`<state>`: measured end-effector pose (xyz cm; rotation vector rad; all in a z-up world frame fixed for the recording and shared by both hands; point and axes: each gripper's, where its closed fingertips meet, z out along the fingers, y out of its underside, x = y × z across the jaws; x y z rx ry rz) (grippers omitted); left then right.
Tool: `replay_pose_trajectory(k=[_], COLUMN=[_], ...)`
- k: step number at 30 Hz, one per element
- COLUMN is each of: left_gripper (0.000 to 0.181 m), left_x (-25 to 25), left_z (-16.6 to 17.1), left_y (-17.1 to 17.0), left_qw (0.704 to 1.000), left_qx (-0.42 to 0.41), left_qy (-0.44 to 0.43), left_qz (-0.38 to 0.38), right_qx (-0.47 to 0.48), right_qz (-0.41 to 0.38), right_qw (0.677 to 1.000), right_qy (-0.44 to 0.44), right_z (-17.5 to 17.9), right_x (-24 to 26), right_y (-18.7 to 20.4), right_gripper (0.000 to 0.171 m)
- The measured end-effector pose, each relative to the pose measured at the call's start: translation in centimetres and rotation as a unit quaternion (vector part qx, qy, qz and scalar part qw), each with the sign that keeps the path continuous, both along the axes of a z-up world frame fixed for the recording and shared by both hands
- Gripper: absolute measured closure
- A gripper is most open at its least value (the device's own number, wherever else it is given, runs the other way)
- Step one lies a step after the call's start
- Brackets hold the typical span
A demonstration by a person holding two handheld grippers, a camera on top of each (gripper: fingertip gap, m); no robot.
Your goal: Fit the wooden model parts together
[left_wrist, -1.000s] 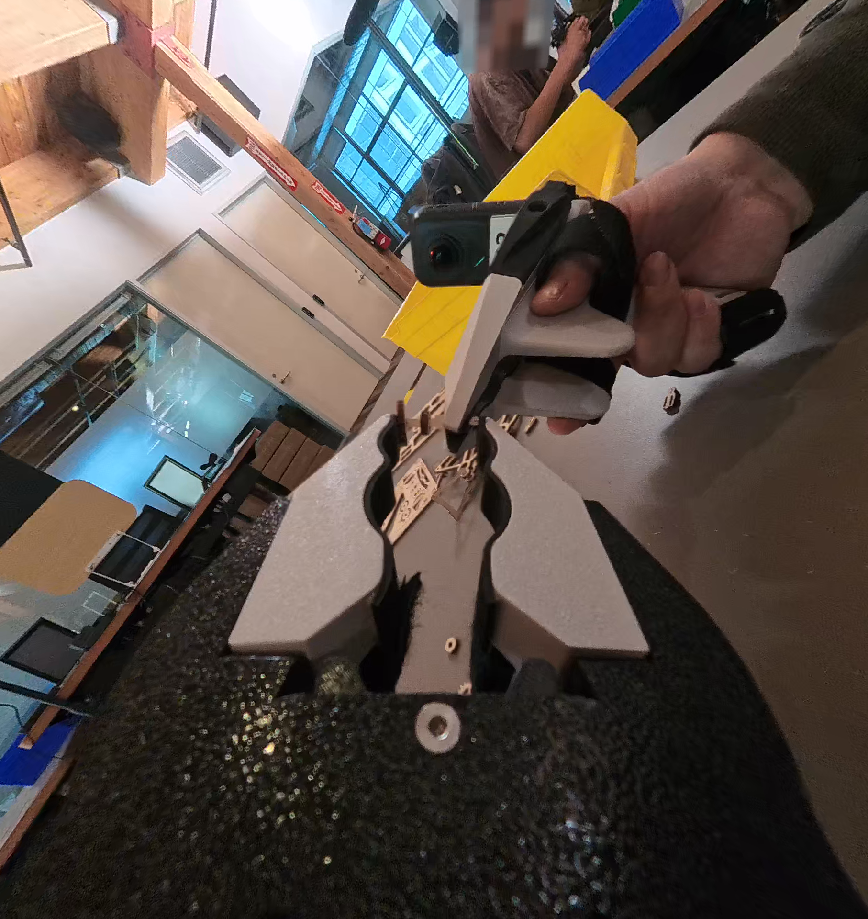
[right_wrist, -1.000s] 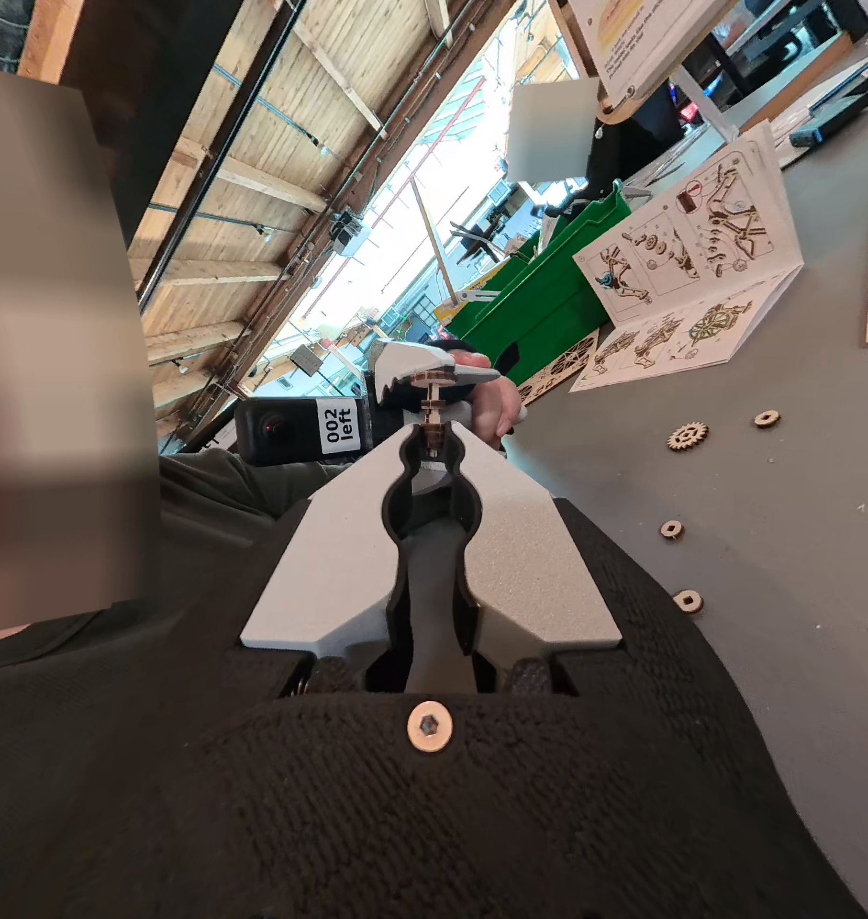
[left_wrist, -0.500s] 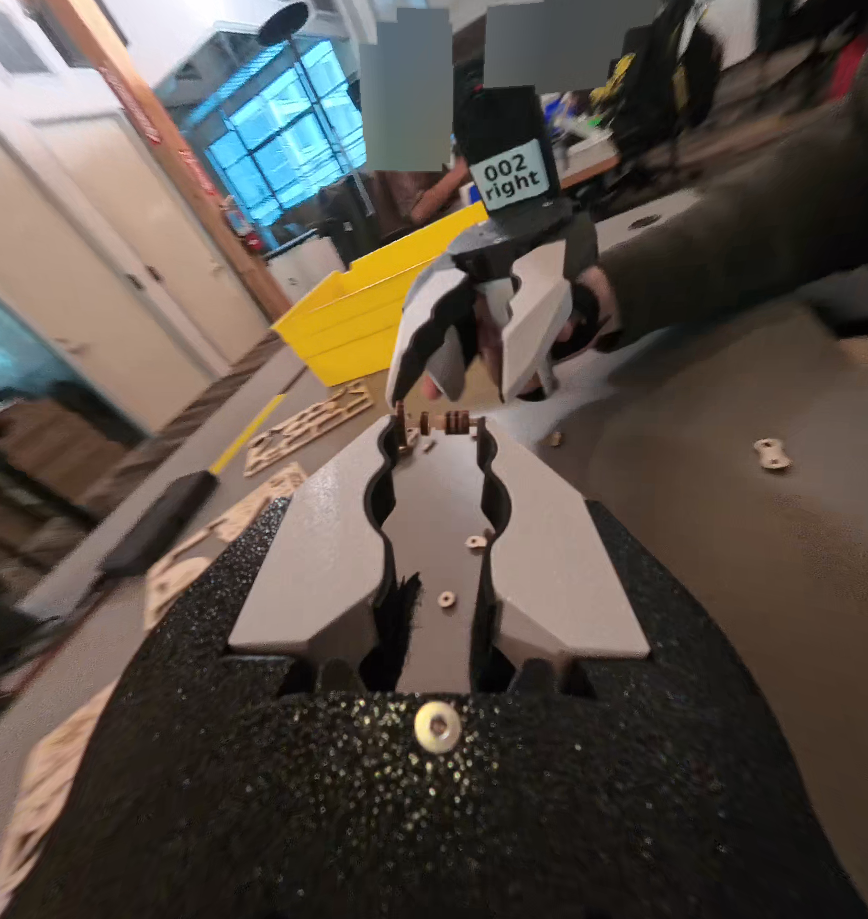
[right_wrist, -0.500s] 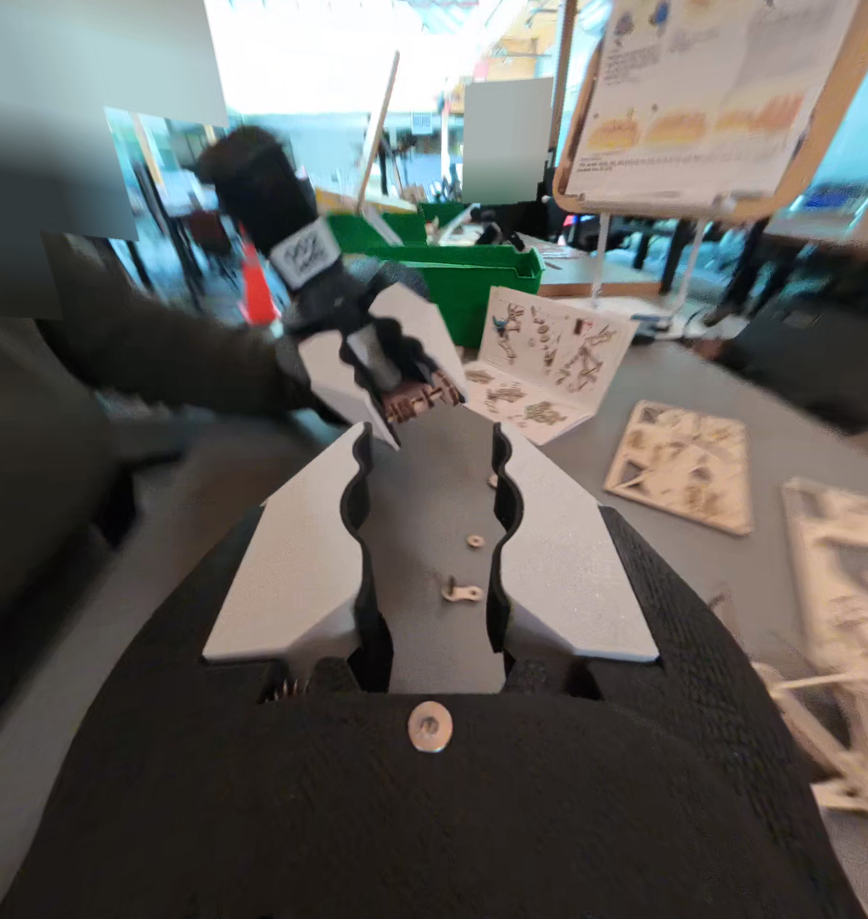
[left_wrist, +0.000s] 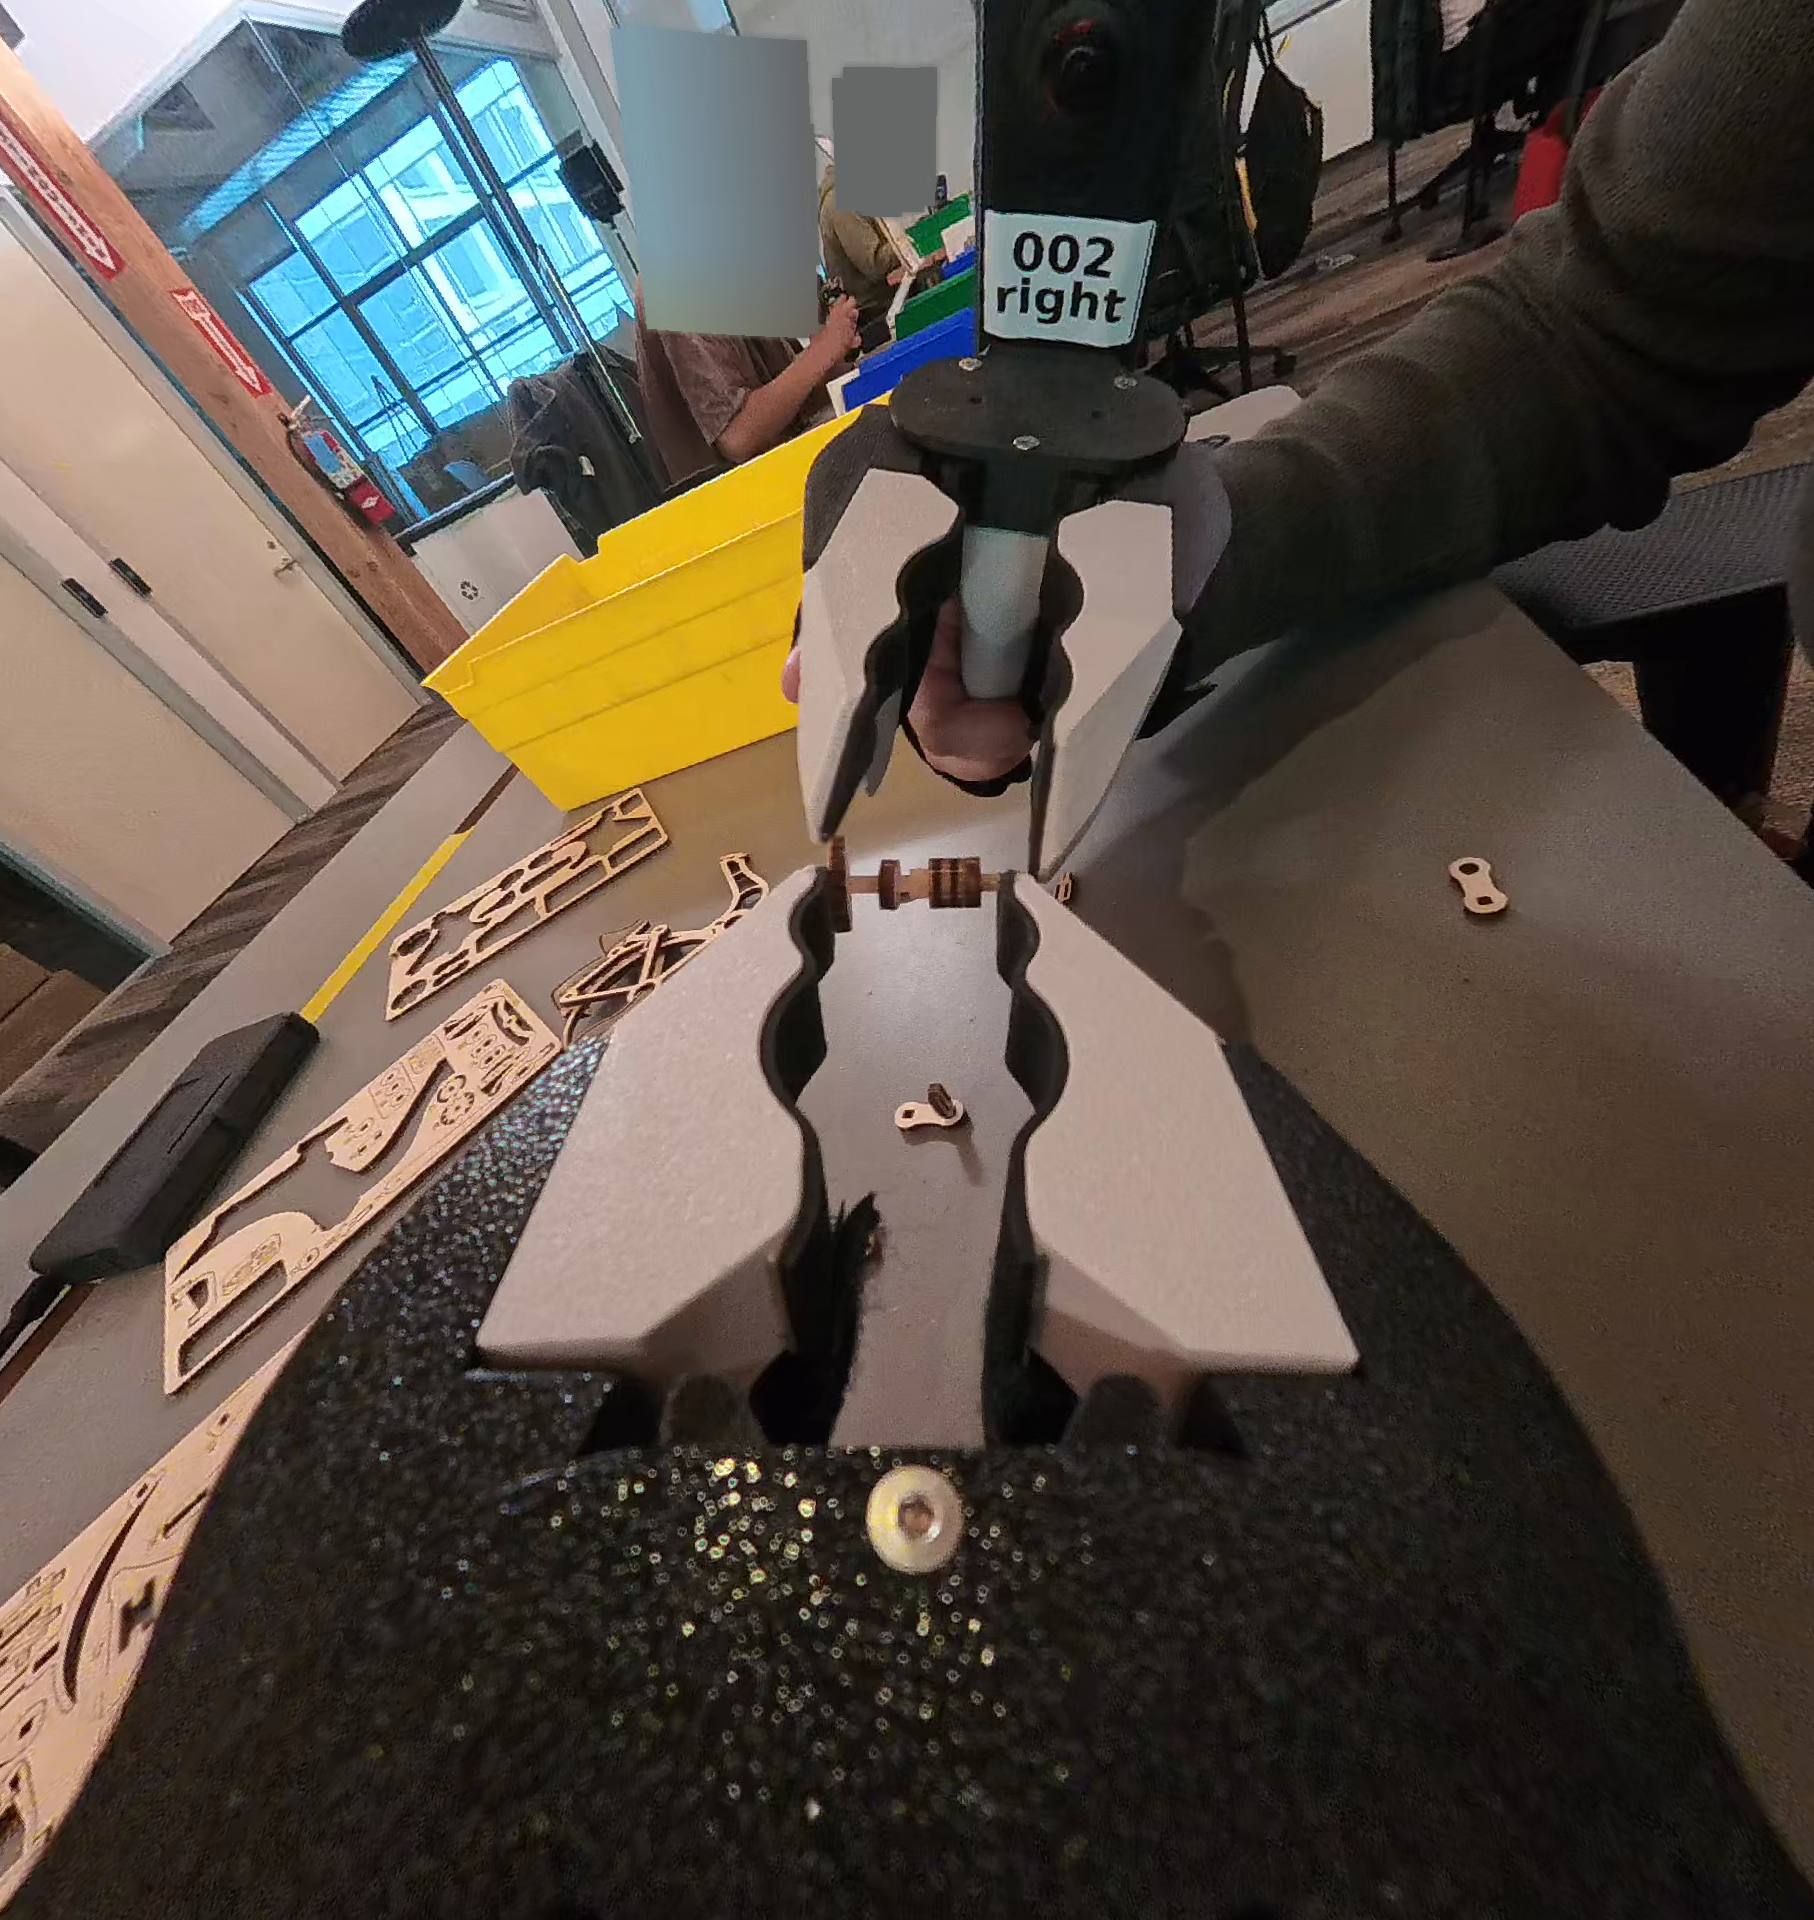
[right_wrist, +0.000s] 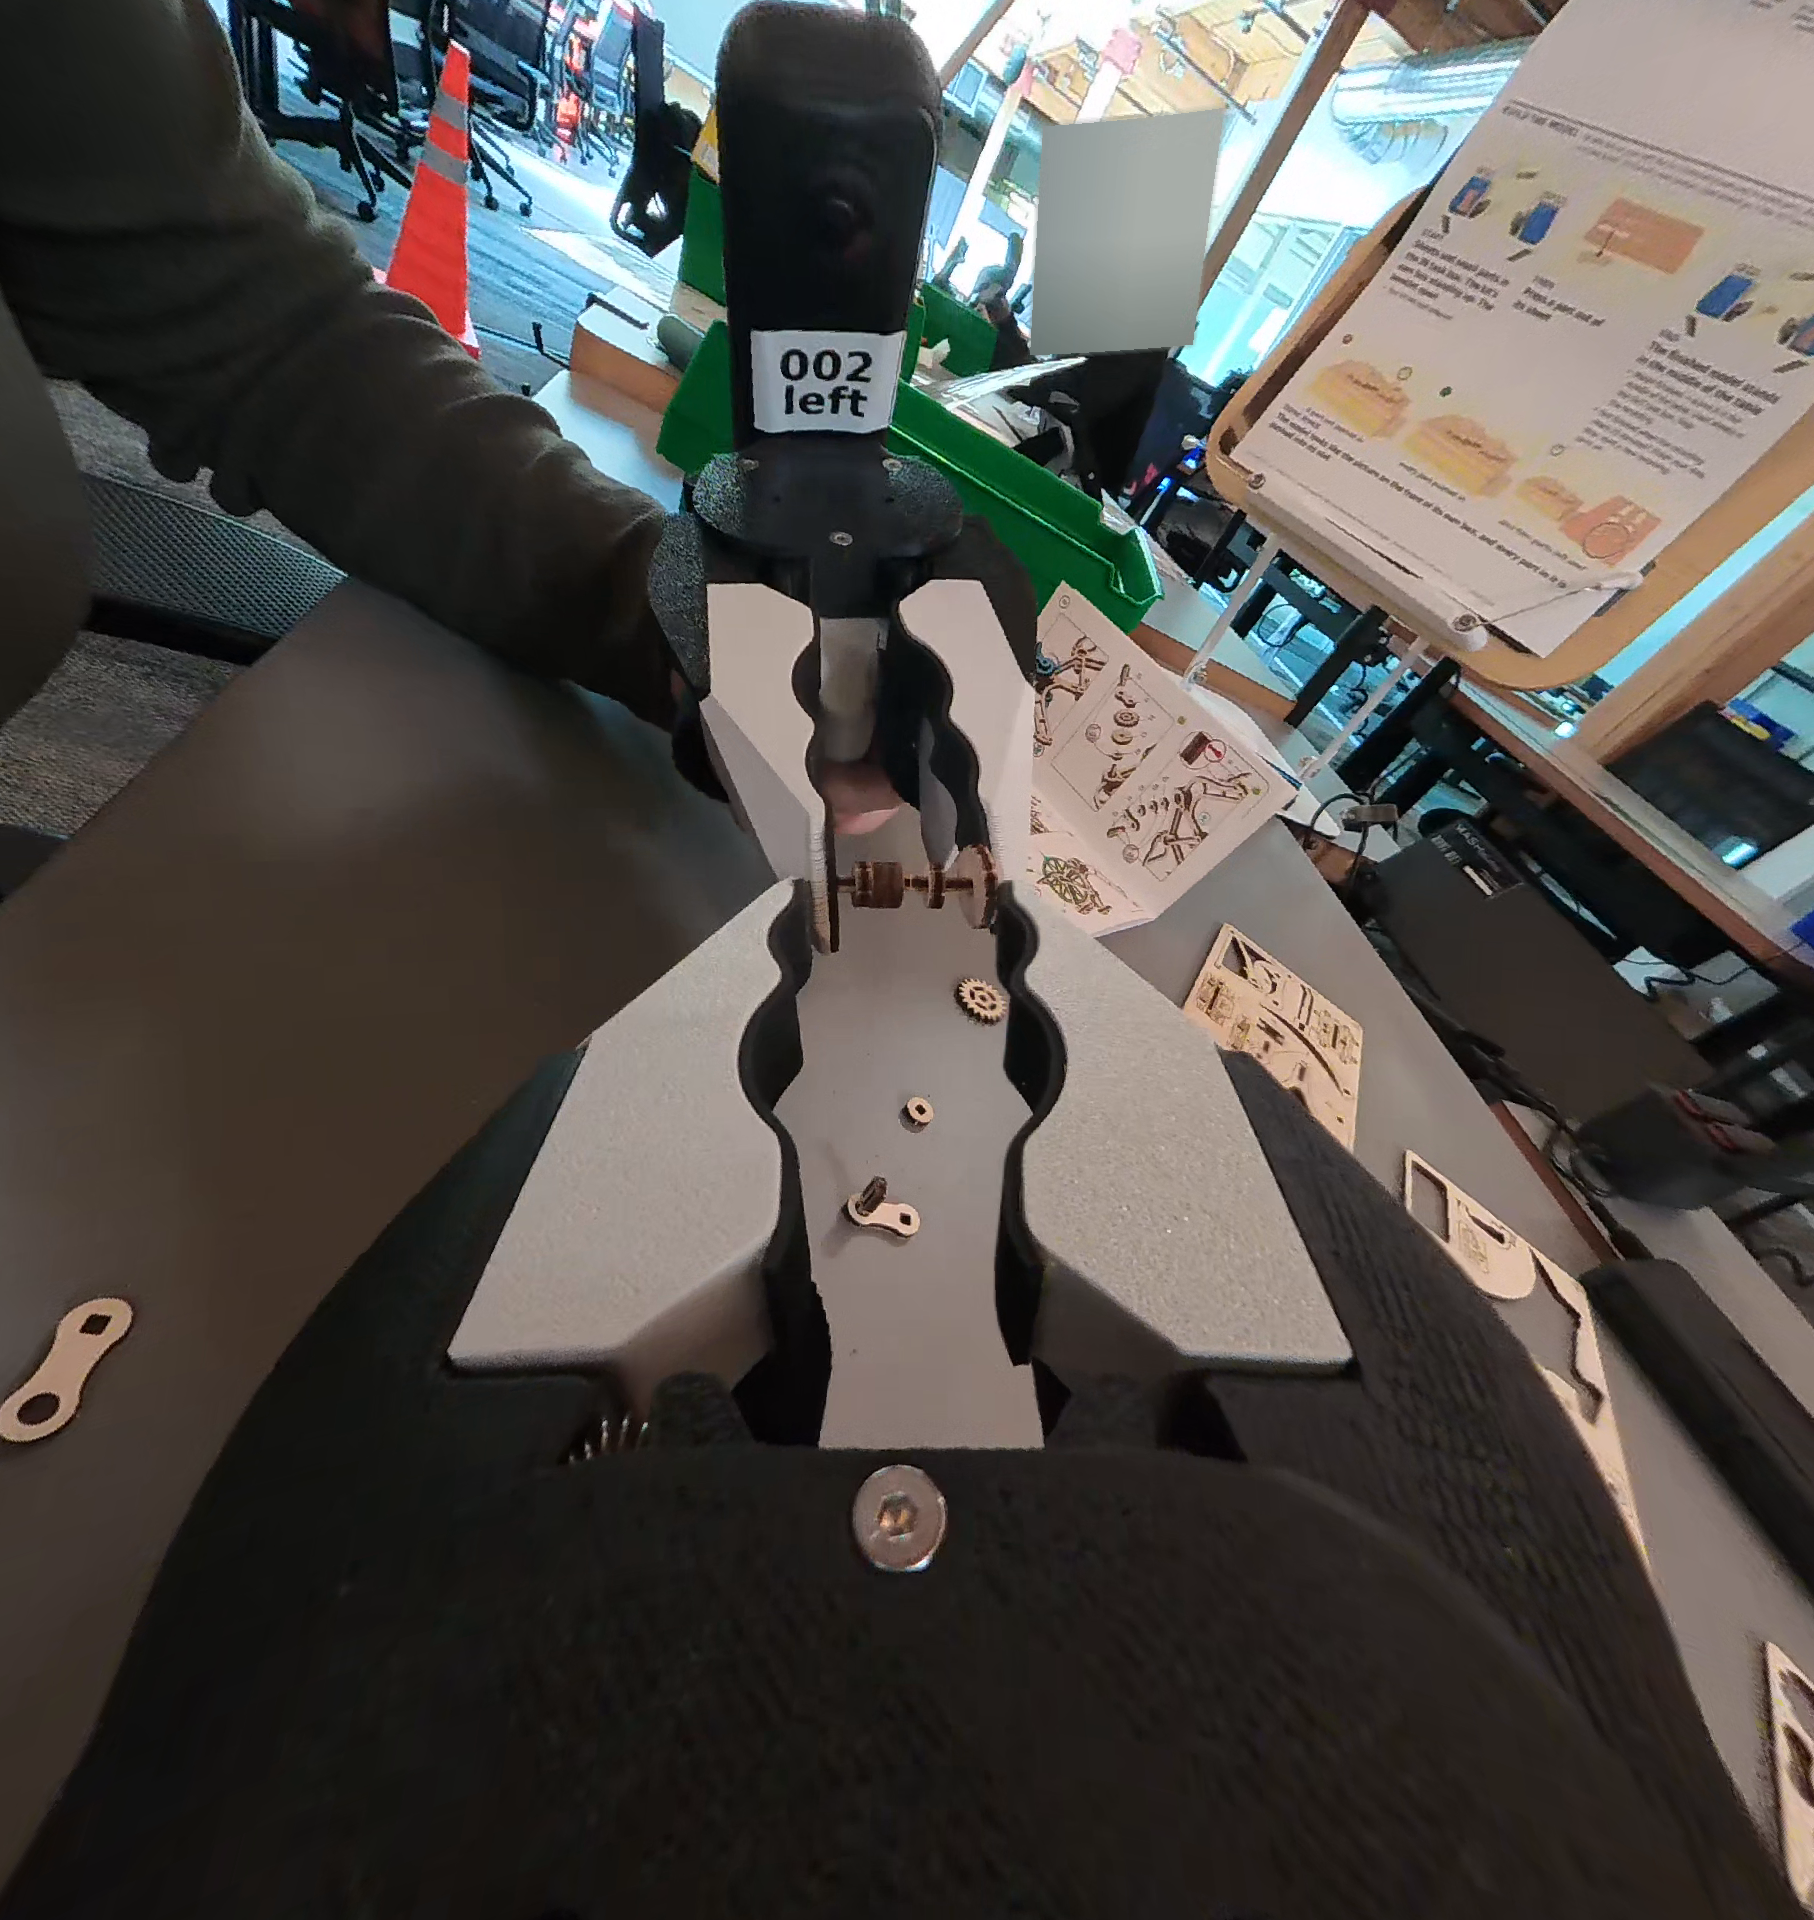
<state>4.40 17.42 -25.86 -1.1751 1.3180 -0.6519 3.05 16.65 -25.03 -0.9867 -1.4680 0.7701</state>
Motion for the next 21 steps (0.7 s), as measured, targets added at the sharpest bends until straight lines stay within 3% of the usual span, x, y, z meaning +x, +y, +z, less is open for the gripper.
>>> replay_pose_trajectory(k=[12,16,21], left_gripper=[0.152,0.152,0.152], left_x=[0.3,0.3,0.4], left_z=[-0.6,-0.4,-0.2], left_y=[-0.7,-0.6,-0.8], left_qw=[1.0,1.0,1.0], left_qx=[0.015,0.006,0.002], left_qy=[0.017,0.007,0.001], left_qz=[-0.017,-0.018,-0.018], right_qx=[0.014,-0.015,0.022], right_qz=[0.027,0.05,0.027], right_qw=[0.999,0.998,0.999], right_qy=[-0.02,-0.027,-0.018], right_z=[-0.6,-0.8,-0.7], right_x=[0.1,0.2,0.1], right_y=[-0.8,-1.2,-0.8], right_gripper=[0.138,0.123,0.134])
